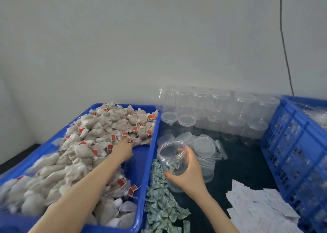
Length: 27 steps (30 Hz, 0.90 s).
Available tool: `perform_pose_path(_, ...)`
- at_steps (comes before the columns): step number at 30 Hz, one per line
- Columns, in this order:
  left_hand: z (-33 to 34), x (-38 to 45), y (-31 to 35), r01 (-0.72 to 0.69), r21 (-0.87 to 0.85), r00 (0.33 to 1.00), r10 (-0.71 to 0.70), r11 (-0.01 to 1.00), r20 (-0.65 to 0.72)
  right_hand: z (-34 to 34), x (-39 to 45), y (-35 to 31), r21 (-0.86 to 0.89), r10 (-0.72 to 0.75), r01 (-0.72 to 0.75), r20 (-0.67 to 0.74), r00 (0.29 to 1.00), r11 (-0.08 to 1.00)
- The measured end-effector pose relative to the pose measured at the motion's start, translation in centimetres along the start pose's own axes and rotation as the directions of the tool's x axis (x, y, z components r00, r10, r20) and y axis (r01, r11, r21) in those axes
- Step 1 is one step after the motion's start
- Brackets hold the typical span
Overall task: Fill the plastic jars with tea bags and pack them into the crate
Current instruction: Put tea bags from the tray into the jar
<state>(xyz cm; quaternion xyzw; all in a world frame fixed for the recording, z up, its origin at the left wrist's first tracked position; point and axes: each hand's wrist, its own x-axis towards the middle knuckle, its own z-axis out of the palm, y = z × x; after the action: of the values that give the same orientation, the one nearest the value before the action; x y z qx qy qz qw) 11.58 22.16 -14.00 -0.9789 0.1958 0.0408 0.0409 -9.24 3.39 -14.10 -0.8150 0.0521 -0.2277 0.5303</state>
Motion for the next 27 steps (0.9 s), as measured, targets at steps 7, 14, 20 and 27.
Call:
perform_pose_path(7,1.4,0.0,-0.6,0.001,0.304,0.998,0.020,0.953,-0.063,0.9,-0.6,0.6,-0.004,0.040,-0.040,0.027,0.999,0.999)
perform_pose_path(14,-0.9,0.3,-1.2,0.213,0.235,0.932,-0.125,0.948,-0.339,1.7,-1.0,0.4,0.030,0.053,-0.055,0.053,0.997,0.998)
perform_pose_path(20,-1.7,0.7,-2.4,0.309,0.116,0.927,-0.273,0.944,-0.256,2.3,-1.1,0.4,0.040,0.051,-0.054,0.059,0.997,0.998)
perform_pose_path(27,-3.4,-0.1,-3.2,0.302,0.153,0.923,-0.248,0.941,-0.294,2.6,-1.3,0.5,0.044,0.060,-0.063,0.070,0.996,0.997)
